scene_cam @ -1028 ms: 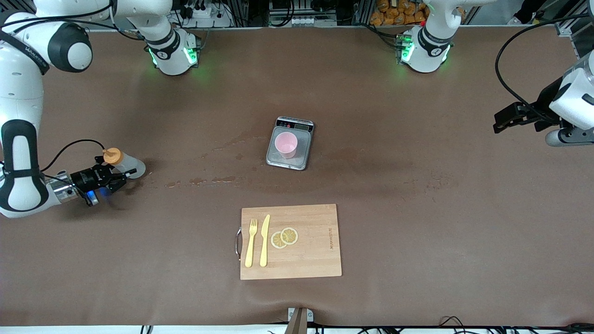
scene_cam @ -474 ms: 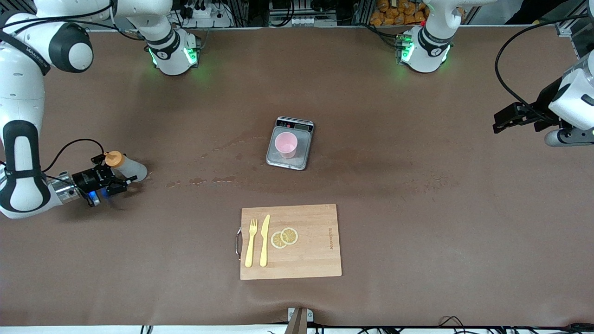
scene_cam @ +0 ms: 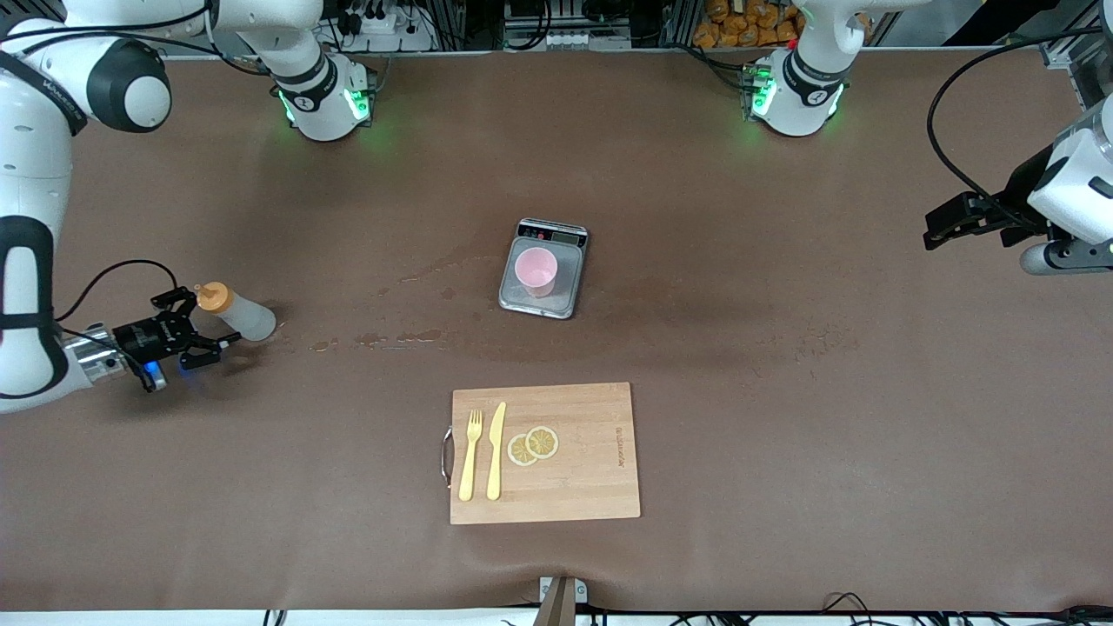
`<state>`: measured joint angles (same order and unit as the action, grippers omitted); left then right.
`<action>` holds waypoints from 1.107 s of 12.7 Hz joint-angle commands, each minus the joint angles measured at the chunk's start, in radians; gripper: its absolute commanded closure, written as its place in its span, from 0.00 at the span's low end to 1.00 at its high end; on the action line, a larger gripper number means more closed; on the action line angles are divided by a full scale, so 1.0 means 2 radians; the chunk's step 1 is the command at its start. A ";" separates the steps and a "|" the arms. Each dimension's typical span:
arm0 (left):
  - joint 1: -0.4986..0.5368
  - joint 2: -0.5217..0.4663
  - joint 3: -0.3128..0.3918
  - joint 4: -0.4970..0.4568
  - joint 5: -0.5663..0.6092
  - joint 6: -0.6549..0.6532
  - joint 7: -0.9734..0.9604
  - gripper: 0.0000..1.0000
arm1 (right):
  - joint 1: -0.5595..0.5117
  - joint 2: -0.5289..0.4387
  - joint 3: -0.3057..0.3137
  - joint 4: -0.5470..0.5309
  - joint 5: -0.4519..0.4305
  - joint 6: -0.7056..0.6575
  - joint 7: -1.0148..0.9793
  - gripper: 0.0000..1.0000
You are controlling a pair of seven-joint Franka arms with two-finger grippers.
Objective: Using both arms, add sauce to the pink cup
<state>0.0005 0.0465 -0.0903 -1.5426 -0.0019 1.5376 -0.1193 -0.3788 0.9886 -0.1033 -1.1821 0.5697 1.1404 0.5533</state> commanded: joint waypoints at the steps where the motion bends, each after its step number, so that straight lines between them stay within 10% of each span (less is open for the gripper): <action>1: 0.001 -0.008 0.001 -0.003 -0.004 0.002 0.010 0.00 | -0.013 -0.009 0.000 0.053 -0.009 -0.035 0.014 0.00; 14: 0.005 -0.015 0.003 -0.003 -0.004 -0.001 0.012 0.00 | 0.091 -0.168 0.003 0.102 -0.085 -0.033 0.010 0.00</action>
<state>0.0054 0.0305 -0.0859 -1.5405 -0.0019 1.5376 -0.1192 -0.2348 0.7297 -0.0993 -0.9610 0.4267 1.0722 0.5641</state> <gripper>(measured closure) 0.000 0.000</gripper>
